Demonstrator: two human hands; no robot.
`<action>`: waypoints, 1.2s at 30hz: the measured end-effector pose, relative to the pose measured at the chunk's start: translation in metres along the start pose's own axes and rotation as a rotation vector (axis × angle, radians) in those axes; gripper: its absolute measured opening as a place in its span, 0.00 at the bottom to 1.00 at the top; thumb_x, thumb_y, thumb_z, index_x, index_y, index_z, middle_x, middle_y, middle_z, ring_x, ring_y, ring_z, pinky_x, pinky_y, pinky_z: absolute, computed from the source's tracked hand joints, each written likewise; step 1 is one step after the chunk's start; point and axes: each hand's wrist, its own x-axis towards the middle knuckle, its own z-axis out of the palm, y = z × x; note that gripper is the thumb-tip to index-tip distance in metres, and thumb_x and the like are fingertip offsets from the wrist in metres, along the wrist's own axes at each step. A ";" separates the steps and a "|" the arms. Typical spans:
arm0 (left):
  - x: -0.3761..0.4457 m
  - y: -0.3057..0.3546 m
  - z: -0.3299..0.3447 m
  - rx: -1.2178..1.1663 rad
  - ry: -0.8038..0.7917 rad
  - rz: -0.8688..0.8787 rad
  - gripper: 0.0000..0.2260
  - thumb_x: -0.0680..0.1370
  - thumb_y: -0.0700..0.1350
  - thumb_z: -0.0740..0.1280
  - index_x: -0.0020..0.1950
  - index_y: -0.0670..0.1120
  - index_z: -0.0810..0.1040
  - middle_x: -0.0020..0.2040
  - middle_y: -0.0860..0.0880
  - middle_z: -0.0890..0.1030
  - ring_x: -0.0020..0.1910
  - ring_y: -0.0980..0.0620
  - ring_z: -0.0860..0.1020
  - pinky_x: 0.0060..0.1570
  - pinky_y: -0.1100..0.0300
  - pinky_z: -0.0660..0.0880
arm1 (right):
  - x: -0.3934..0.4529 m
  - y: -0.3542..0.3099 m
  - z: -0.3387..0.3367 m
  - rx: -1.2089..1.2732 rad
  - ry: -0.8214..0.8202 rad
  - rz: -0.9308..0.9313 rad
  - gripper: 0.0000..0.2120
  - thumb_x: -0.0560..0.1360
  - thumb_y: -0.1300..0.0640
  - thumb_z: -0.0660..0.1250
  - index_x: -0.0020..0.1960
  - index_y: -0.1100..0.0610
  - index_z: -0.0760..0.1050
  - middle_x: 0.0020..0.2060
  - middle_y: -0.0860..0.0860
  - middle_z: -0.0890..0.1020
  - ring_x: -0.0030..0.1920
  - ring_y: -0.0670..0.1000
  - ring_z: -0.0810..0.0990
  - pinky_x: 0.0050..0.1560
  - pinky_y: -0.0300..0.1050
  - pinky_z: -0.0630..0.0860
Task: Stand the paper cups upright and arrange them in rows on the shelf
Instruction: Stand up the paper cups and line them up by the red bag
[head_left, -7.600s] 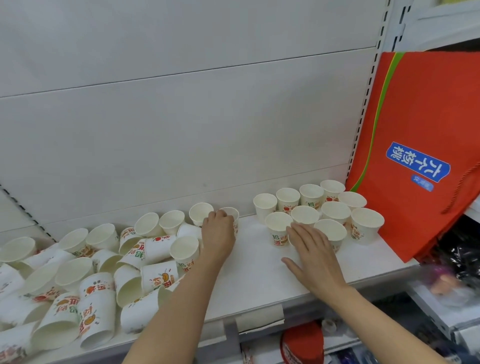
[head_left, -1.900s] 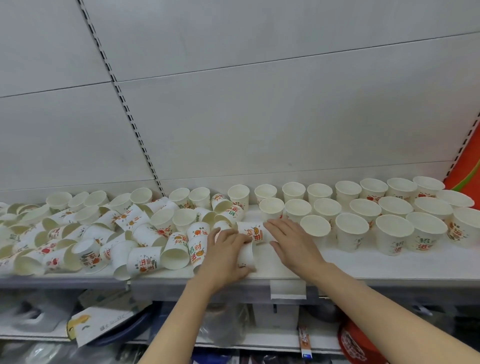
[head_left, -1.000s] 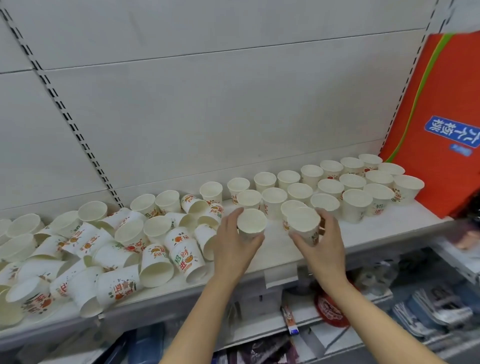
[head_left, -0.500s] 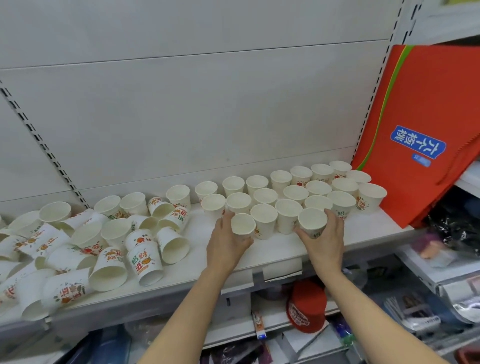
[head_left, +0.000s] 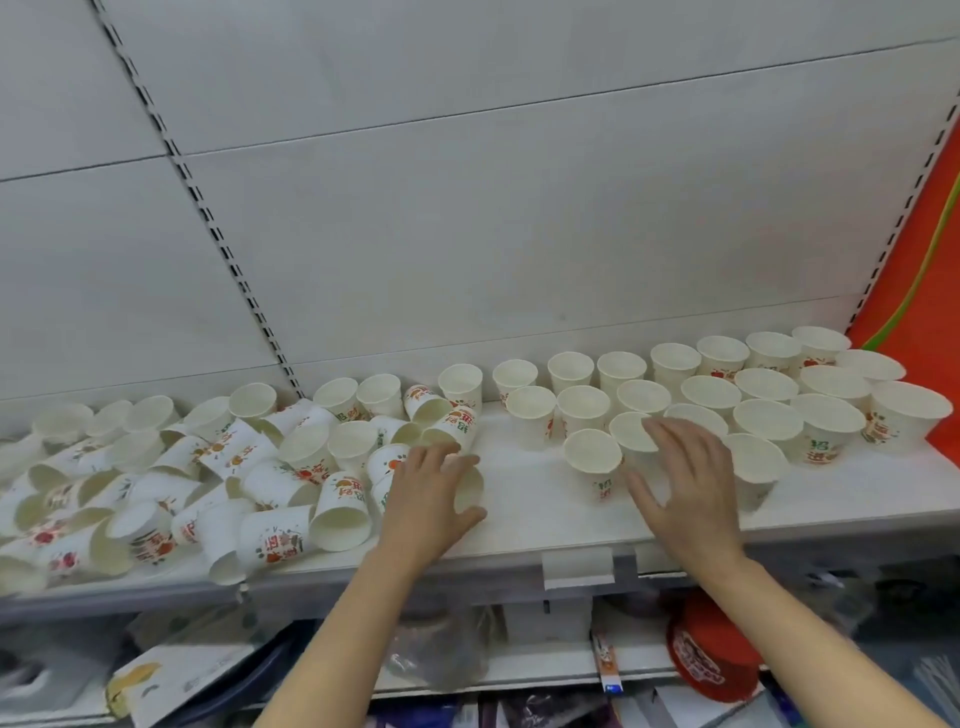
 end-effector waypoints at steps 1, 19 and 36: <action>0.001 -0.007 -0.003 0.037 -0.091 0.056 0.31 0.71 0.56 0.71 0.72 0.57 0.66 0.71 0.53 0.67 0.68 0.48 0.64 0.66 0.52 0.65 | 0.002 -0.013 0.010 0.029 -0.012 -0.078 0.22 0.74 0.50 0.66 0.62 0.63 0.76 0.58 0.57 0.78 0.60 0.58 0.74 0.62 0.52 0.69; 0.041 -0.078 -0.006 0.258 0.048 0.558 0.13 0.63 0.46 0.78 0.45 0.55 0.82 0.42 0.54 0.79 0.44 0.51 0.77 0.27 0.60 0.69 | 0.097 -0.118 0.150 -0.181 -0.833 -0.467 0.37 0.68 0.68 0.66 0.73 0.50 0.60 0.71 0.50 0.65 0.69 0.55 0.64 0.63 0.50 0.65; 0.067 -0.102 -0.018 -0.421 0.091 -0.091 0.09 0.76 0.46 0.65 0.50 0.53 0.85 0.42 0.54 0.85 0.40 0.53 0.80 0.40 0.55 0.78 | 0.012 -0.144 0.102 0.097 -0.325 0.514 0.39 0.70 0.48 0.72 0.74 0.52 0.56 0.67 0.50 0.68 0.65 0.53 0.69 0.56 0.50 0.74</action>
